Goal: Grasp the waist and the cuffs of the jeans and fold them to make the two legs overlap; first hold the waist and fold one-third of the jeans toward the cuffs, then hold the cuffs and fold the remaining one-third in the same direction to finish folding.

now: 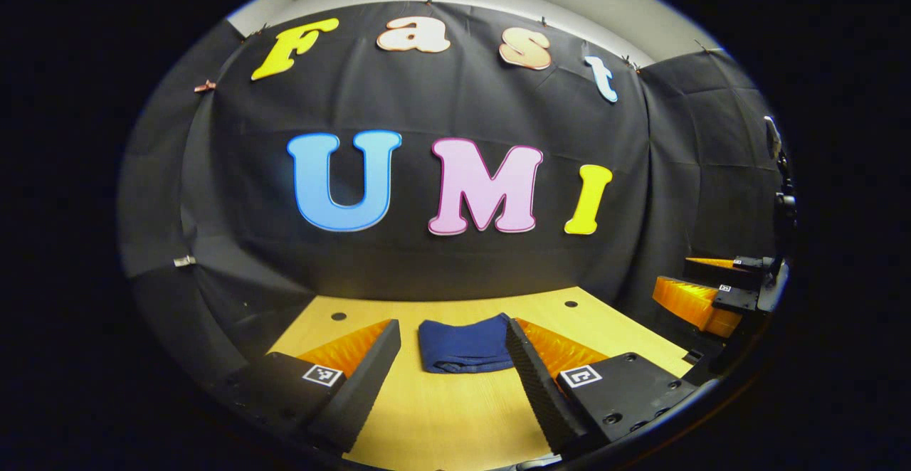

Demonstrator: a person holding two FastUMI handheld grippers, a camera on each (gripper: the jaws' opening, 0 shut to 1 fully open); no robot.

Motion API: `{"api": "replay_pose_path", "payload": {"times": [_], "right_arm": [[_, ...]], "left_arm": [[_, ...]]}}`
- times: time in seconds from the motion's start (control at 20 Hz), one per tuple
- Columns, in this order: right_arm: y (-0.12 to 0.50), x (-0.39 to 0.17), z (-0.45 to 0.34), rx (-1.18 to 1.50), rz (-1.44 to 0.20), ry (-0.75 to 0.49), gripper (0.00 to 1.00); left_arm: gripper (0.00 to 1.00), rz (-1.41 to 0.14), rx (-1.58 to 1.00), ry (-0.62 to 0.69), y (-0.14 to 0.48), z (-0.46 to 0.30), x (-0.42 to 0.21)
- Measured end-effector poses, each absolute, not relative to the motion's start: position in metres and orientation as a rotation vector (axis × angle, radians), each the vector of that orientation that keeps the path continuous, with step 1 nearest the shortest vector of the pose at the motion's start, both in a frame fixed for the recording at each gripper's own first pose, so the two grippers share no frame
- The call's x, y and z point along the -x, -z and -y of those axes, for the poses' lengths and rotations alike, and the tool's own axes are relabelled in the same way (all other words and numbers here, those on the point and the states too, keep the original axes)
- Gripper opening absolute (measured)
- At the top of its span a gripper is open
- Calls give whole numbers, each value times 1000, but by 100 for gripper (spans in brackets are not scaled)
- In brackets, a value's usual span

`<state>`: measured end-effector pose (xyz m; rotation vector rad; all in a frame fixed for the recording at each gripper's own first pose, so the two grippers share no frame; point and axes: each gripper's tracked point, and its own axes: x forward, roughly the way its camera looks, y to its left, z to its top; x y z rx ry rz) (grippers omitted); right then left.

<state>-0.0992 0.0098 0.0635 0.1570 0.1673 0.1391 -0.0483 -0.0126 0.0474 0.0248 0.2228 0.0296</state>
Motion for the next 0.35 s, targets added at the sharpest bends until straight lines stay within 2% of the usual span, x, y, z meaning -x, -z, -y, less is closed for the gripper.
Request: {"api": "replay_pose_path", "payload": {"times": [0.3, 0.35], "right_arm": [[-92, 79, -13, -188, -118, -169, 95], [-91, 77, -13, -192, -123, -162, 97]], "left_arm": [[95, -174, -8, -31, -78, 13, 44], [95, -183, -25, -34, -75, 12, 39]]}}
